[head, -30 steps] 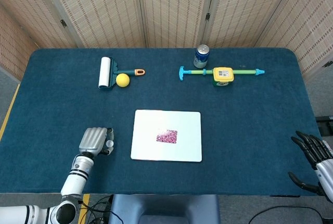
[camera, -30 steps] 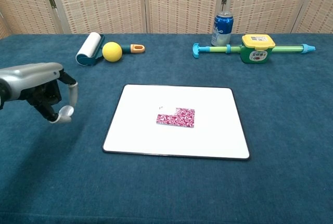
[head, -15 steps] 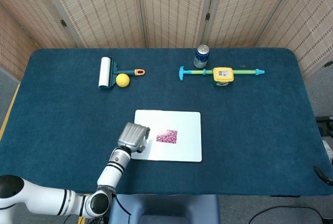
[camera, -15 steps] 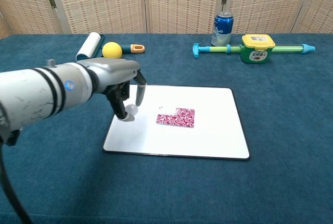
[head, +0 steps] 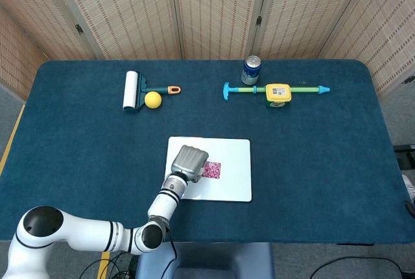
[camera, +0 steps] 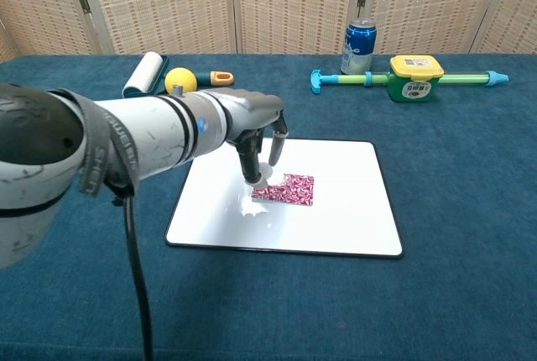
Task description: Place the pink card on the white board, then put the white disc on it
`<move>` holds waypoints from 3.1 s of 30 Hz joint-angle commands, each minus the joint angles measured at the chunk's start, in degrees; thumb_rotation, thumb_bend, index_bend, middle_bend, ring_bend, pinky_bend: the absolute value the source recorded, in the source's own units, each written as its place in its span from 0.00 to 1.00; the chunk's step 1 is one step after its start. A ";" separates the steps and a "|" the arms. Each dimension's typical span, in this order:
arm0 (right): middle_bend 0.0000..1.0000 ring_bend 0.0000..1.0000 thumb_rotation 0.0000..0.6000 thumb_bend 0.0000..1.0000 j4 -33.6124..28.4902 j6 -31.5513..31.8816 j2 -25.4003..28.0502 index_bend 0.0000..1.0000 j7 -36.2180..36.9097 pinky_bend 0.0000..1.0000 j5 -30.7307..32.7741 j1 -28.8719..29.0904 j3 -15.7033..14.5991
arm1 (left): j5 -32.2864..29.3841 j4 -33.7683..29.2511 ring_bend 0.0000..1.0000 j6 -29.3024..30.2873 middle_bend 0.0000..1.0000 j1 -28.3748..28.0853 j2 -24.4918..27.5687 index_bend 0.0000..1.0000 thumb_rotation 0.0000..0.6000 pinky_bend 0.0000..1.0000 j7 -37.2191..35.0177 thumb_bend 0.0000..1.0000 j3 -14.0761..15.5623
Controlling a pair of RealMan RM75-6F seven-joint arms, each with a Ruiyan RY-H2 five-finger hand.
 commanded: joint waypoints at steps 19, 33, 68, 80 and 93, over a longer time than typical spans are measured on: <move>0.00 0.00 1.00 0.20 2.66 -3.33 -0.30 0.00 3.81 0.00 1.94 -0.37 1.60 | -5.55 10.41 0.95 -5.21 1.00 -8.97 -5.01 0.56 1.00 1.00 0.25 0.33 -1.04; 0.00 0.00 1.00 0.20 2.92 -3.39 -0.37 0.00 3.97 0.00 1.68 -0.67 2.01 | -5.74 14.92 0.95 -7.87 1.00 -9.44 -5.93 0.56 1.00 1.00 -3.08 0.33 0.62; 0.00 0.00 1.00 0.20 -0.61 -3.00 -0.03 0.00 -1.97 0.00 -4.71 0.74 0.39 | 34.30 -33.89 0.61 24.82 0.75 18.31 25.37 0.31 1.00 0.85 -23.46 0.33 23.06; 0.00 0.00 1.00 0.20 -10.77 -5.97 -0.47 0.00 -21.92 0.00 -10.96 2.73 -2.38 | 67.94 -21.20 0.03 43.84 0.07 45.60 33.71 0.08 1.00 0.19 -40.24 0.33 42.65; 0.00 0.00 1.00 0.20 -17.38 -9.34 -2.50 0.00 -37.55 0.00 -12.24 3.54 -3.66 | 67.11 -8.67 0.03 44.89 0.06 57.05 35.58 0.09 1.00 0.17 -51.24 0.33 38.24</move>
